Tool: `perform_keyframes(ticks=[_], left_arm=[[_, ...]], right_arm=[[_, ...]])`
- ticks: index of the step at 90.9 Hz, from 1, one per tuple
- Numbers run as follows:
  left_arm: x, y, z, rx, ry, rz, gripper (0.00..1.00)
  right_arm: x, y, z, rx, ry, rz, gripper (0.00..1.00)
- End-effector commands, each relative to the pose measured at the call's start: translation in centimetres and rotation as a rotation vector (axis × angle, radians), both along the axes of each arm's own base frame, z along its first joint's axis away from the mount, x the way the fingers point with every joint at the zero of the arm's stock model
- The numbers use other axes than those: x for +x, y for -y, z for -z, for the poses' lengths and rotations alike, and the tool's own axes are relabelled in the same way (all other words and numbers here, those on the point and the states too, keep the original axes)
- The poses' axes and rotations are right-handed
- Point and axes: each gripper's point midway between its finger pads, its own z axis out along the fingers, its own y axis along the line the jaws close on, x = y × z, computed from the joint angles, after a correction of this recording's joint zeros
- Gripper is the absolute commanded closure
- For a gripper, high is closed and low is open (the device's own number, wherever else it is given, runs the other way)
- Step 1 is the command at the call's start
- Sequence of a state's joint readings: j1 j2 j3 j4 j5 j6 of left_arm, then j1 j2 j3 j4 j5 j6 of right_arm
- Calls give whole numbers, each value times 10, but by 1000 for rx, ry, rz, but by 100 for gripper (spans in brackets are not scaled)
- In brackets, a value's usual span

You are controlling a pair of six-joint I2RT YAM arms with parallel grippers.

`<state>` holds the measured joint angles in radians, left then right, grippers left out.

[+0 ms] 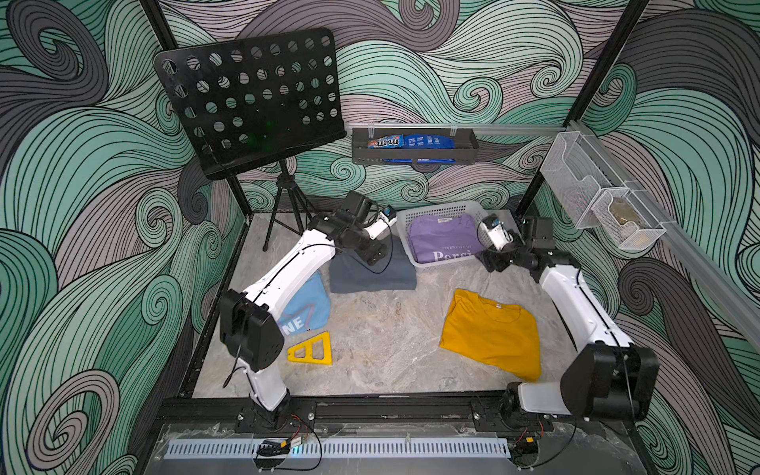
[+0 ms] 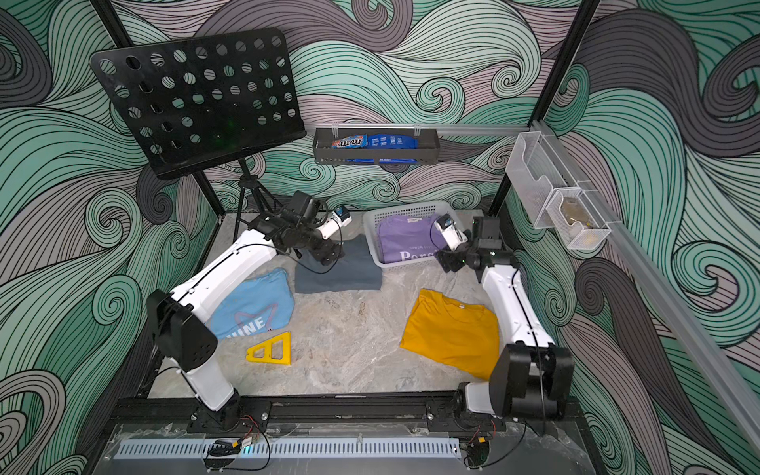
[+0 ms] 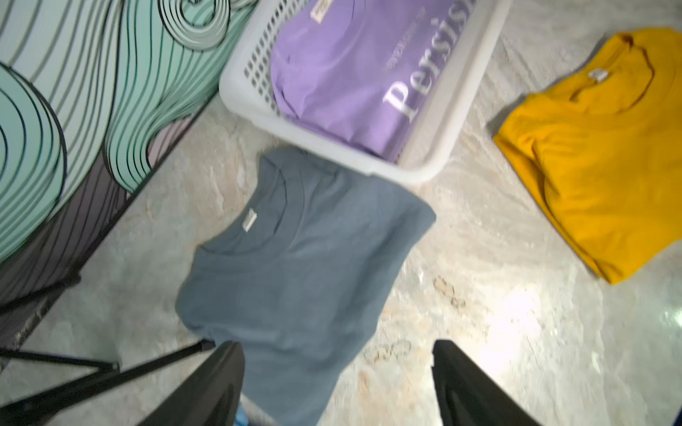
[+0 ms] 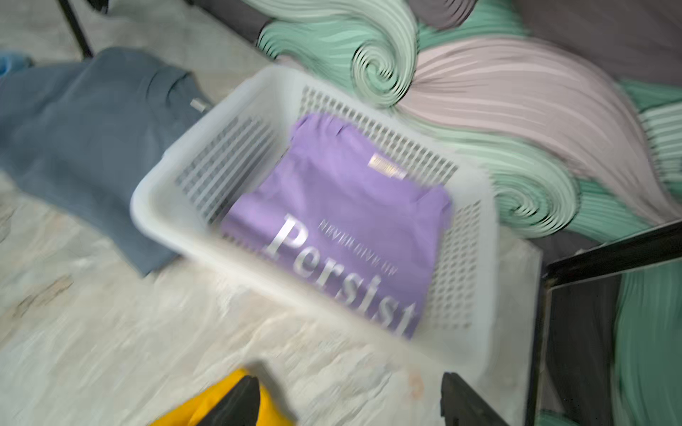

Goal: Put the folded t-shirts into the basket
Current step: Pick up the T-shirt from the center of the board.

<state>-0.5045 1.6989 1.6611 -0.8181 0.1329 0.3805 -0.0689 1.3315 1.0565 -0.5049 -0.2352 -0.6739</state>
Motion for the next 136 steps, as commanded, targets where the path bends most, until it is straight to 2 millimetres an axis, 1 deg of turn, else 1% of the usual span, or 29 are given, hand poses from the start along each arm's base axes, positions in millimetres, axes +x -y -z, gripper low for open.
perform_keyframes(ticks=[1, 8, 13, 20, 26, 34, 37, 42, 47, 54, 57, 59, 63, 67, 71, 77, 80, 84, 89, 91, 96, 100, 105, 109, 112, 117, 126, 136], left_arm=[[-31, -21, 31, -3, -131, 20, 12], [-40, -30, 45, -11, -163, 18, 11], [-43, -38, 57, 23, -176, 12, 10], [-48, -48, 66, 68, -206, -7, 11], [-51, -52, 70, 73, -219, -16, 12], [-51, -57, 75, 71, -207, -35, 13], [-50, -59, 77, 71, -208, -44, 13], [-50, -63, 78, 69, -210, -62, 13], [-50, -67, 80, 65, -220, -78, 13], [-52, -70, 81, 67, -232, -85, 13], [-54, -70, 81, 68, -235, -83, 13], [-55, -70, 82, 66, -244, -78, 13], [-62, -63, 81, 36, -267, -32, 13], [-68, -53, 82, -3, -295, 7, 13], [-74, -41, 84, -36, -322, 33, 13], [-82, -22, 89, -70, -352, 72, 14], [-85, -12, 92, -81, -365, 94, 14], [-90, 2, 96, -90, -372, 126, 13], [-96, 21, 101, -100, -380, 161, 13], [-97, 27, 103, -108, -387, 163, 13], [-100, 46, 109, -131, -409, 174, 13], [-100, 59, 112, -144, -422, 177, 13], [-100, 73, 118, -151, -435, 166, 13], [-98, 83, 123, -154, -434, 150, 13], [-97, 89, 126, -160, -427, 142, 13], [-92, 96, 134, -164, -413, 116, 13], [-88, 107, 146, -160, -409, 80, 13], [-88, 118, 160, -162, -433, 60, 13]], right_arm=[[-59, -25, 60, -27, -137, -161, 15], [-80, -34, 87, -44, -169, -198, 17], [-89, -39, 103, -52, -194, -217, 18], [-104, -46, 126, -78, -255, -258, 21], [-113, -51, 145, -113, -321, -286, 25], [-121, -61, 163, -146, -393, -321, 31], [-125, -67, 169, -152, -415, -341, 33], [-132, -83, 175, -163, -437, -393, 35], [-138, -101, 177, -167, -448, -438, 37], [-150, -138, 172, -133, -473, -533, 37], [-154, -156, 164, -102, -476, -579, 37], [-157, -165, 159, -83, -481, -601, 36], [-161, -183, 145, -36, -482, -647, 35], [-161, -192, 129, 13, -468, -672, 33], [-158, -194, 116, 54, -448, -676, 31], [-147, -184, 100, 113, -411, -644, 27], [-136, -171, 95, 137, -394, -599, 26], [-124, -151, 95, 150, -385, -537, 24], [-103, -117, 99, 141, -369, -412, 23], [-94, -99, 100, 135, -362, -351, 23], [-74, -65, 103, 124, -341, -225, 22], [-58, -30, 105, 125, -326, -93, 21], [-46, 1, 107, 132, -317, 26, 21], [-40, 20, 111, 138, -319, 106, 21], [-38, 29, 113, 142, -316, 137, 21], [-35, 35, 118, 141, -313, 171, 20], [-35, 34, 128, 153, -329, 188, 20], [-36, 35, 141, 160, -380, 209, 20]])
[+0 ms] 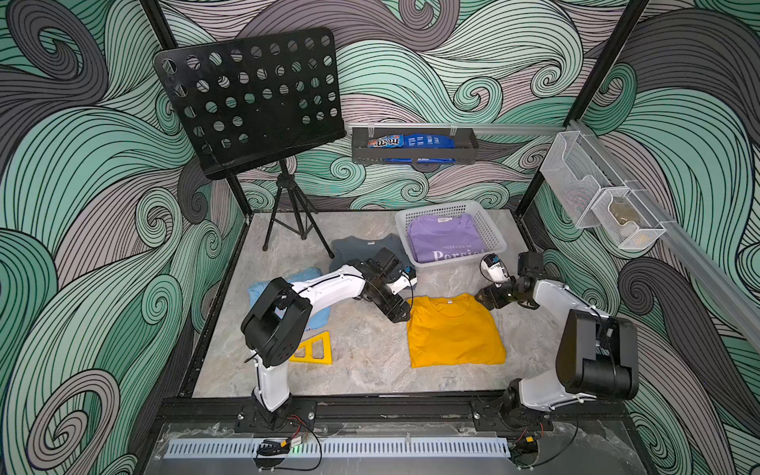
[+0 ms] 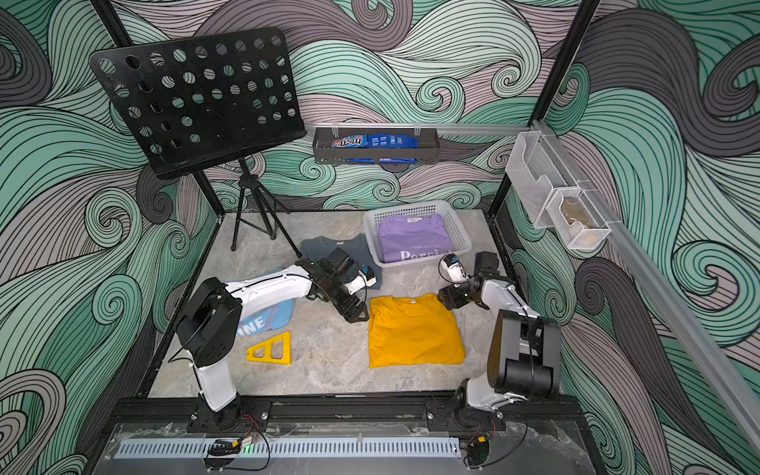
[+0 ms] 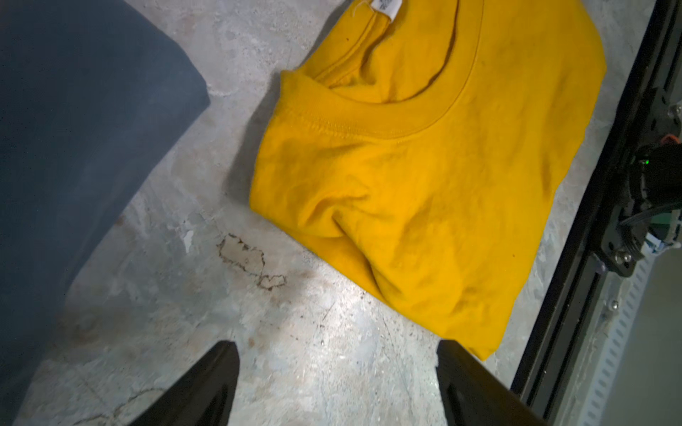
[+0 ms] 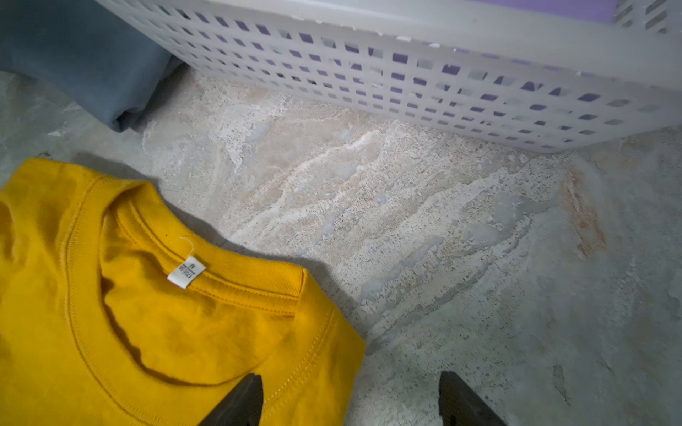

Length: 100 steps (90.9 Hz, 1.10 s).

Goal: Put the folded t-shirts into the basket
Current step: Pick up the T-shirt from the center of the board.

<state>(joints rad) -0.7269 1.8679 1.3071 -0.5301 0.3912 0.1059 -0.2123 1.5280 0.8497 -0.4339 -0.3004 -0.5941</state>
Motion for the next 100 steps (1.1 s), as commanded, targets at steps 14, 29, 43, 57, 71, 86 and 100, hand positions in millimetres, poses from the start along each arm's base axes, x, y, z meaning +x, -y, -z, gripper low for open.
perform_keyframes(ticks=[14, 29, 43, 57, 71, 86, 100], left_arm=[[14, 31, 16, -38, -17, -88, 12], [15, 44, 22, -47, -18, -83, 12], [16, 51, 33, -37, -9, -84, 12], [14, 51, 48, -21, -15, -85, 13], [7, 52, 59, -10, -20, -80, 17], [-7, 51, 69, -5, -42, -89, 32], [-1, 49, 68, -18, -12, -132, 54]], right_arm=[[-12, 0, 28, 13, -100, 32, 23], [-25, -2, 39, 16, -143, 18, 26], [-33, -5, 48, 21, -174, 7, 29], [-41, -8, 56, 37, -206, -2, 33], [-47, -17, 56, 81, -221, -32, 38], [-50, -26, 54, 133, -229, -51, 48], [-47, -32, 51, 173, -217, -66, 67]])
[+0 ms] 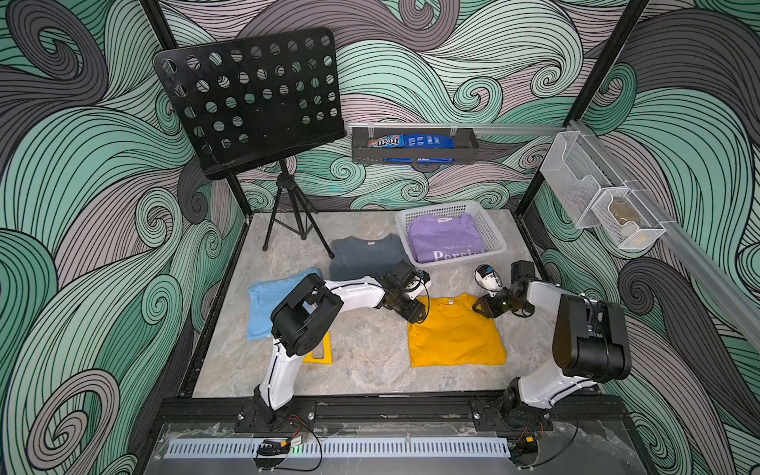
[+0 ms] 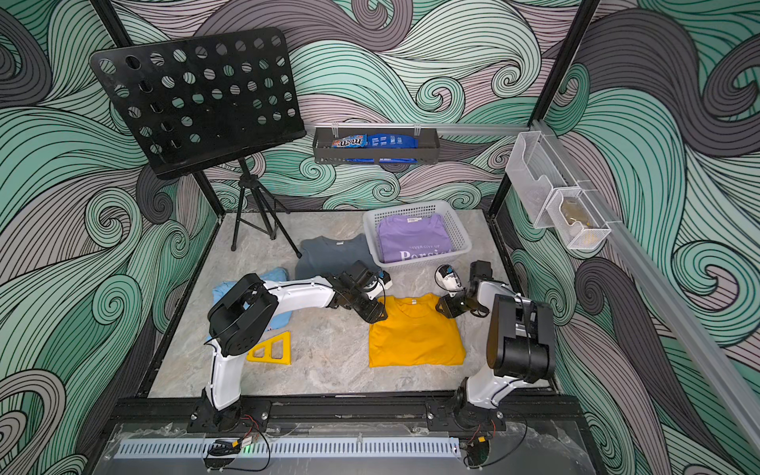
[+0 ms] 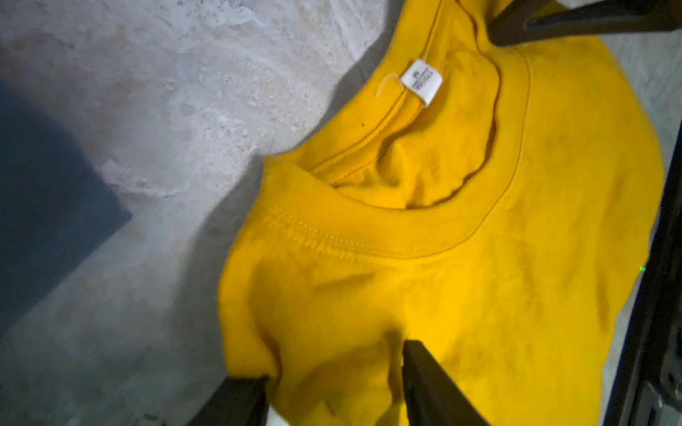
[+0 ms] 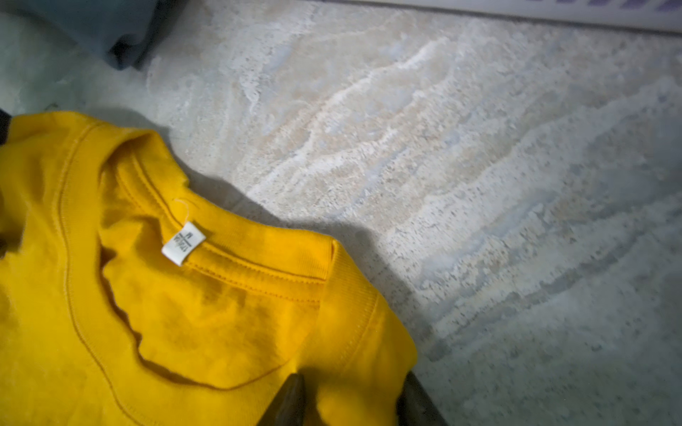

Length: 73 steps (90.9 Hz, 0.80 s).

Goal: Put the folded t-shirts into the basket
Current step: Pick up the T-shirt from the center of the board.

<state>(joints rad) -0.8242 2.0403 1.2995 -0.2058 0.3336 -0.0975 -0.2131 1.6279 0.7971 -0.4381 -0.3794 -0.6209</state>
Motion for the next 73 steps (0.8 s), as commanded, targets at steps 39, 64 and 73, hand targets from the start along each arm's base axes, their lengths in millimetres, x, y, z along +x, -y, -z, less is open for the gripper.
perform_keyframes(ticks=[39, 64, 73], left_arm=[[11, -8, -35, -44, 69, -81, 100], [25, -18, -103, -153, 224, -77, 100], [28, -21, -133, -192, 265, -62, 100]], right_arm=[[-3, -35, -47, 218, 116, -96, 100], [2, -35, -106, 281, 310, -128, 100], [9, -32, -136, 297, 378, -127, 100]])
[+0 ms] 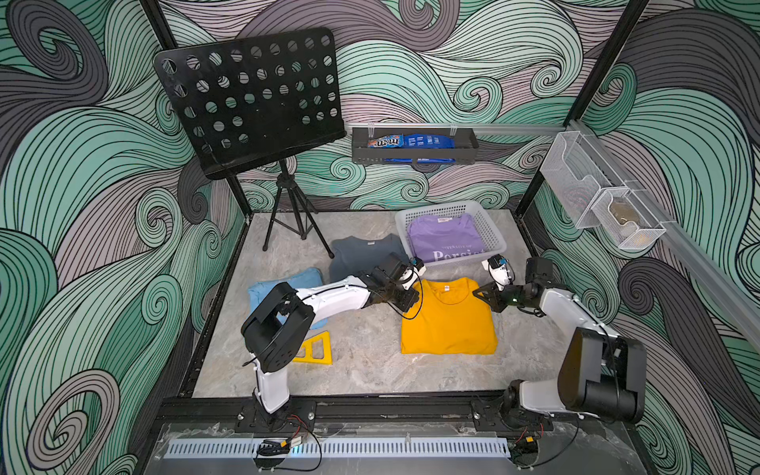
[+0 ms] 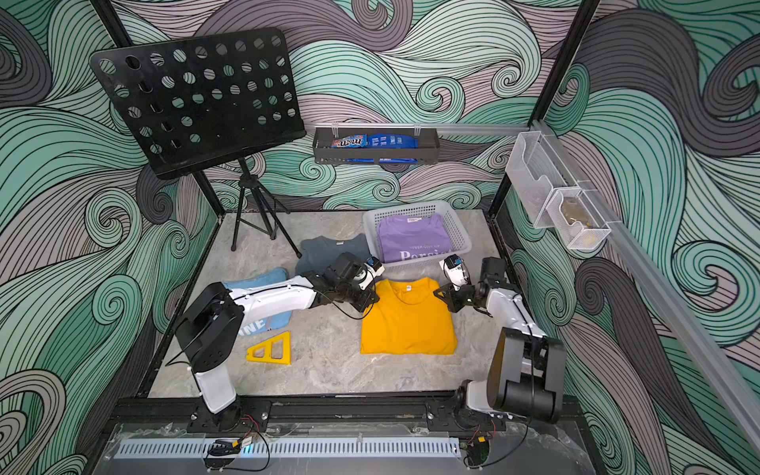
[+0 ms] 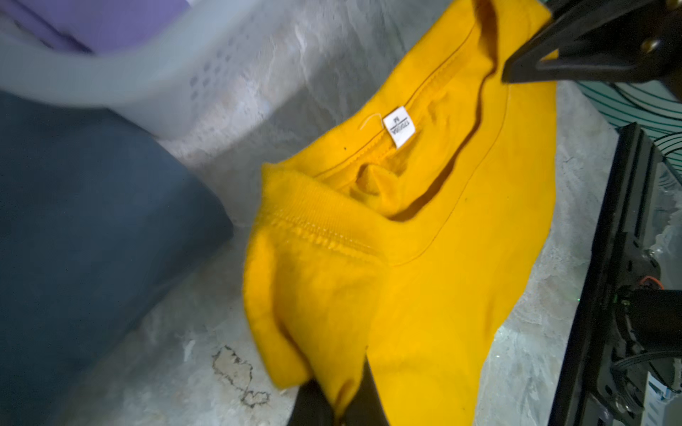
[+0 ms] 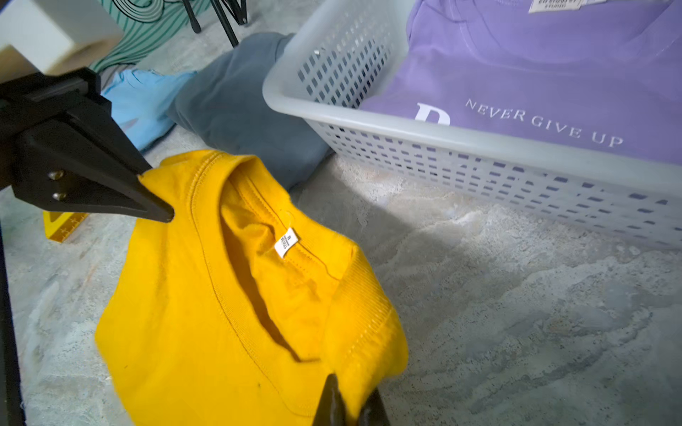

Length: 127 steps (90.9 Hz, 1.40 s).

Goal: Put the folded t-shirts into the basket
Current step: Pick up the T-shirt from the center of the board, then place the T-shirt in the bin.

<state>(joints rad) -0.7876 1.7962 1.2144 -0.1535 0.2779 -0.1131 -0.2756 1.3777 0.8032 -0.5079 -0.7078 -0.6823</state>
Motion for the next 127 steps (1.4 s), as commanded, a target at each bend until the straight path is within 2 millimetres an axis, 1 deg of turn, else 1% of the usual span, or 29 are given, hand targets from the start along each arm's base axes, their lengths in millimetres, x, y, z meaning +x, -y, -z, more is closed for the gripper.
perform_keyframes(ticks=[1, 16, 25, 33, 44, 50, 52, 58, 60, 61, 67, 70, 78, 83, 84, 92, 96, 100, 105, 112, 127], left_arm=[[9, -3, -49, -65, 104, 21, 100], [13, -7, -93, -104, 118, 38, 100], [17, -9, -118, -122, 129, 42, 100], [24, -9, -145, -157, 151, 43, 100], [37, -4, -175, -197, 178, 42, 100], [45, 1, -183, -205, 182, 42, 100], [48, 2, -189, -214, 189, 41, 100], [58, 8, -195, -224, 196, 44, 100], [61, 11, -196, -224, 196, 45, 100], [64, 12, -188, -214, 182, 44, 100], [76, 19, -190, -215, 191, 44, 100], [83, 22, -190, -213, 194, 41, 100], [101, 31, -197, -217, 219, 39, 100], [113, 36, -198, -222, 227, 33, 100], [115, 37, -201, -226, 233, 32, 100], [131, 46, -198, -227, 240, 31, 100], [138, 51, -192, -224, 233, 31, 100], [143, 54, -189, -225, 232, 31, 100], [149, 57, -182, -224, 225, 29, 100], [157, 60, -174, -228, 227, 25, 100], [173, 61, -156, -219, 226, 15, 100]], right_arm=[[7, -5, -43, 66, 101, -30, 100], [20, -7, -103, 113, 220, -21, 100], [29, -6, -135, 139, 290, 2, 100], [38, -4, -164, 162, 364, 31, 100], [56, 3, -205, 177, 441, 84, 100], [69, 10, -222, 179, 466, 112, 100], [75, 12, -226, 180, 472, 123, 100], [90, 19, -238, 177, 495, 152, 100], [96, 21, -241, 172, 503, 163, 100], [98, 23, -244, 170, 510, 168, 100], [115, 28, -250, 166, 521, 190, 100], [122, 30, -257, 164, 535, 200, 100], [144, 37, -262, 162, 547, 232, 100], [157, 40, -266, 162, 559, 242, 100], [160, 40, -265, 160, 559, 245, 100], [181, 44, -261, 147, 560, 262, 100], [190, 46, -261, 146, 561, 270, 100], [199, 48, -256, 146, 552, 276, 100], [209, 50, -248, 146, 537, 283, 100], [220, 49, -238, 139, 525, 287, 100], [234, 49, -212, 127, 486, 290, 100]])
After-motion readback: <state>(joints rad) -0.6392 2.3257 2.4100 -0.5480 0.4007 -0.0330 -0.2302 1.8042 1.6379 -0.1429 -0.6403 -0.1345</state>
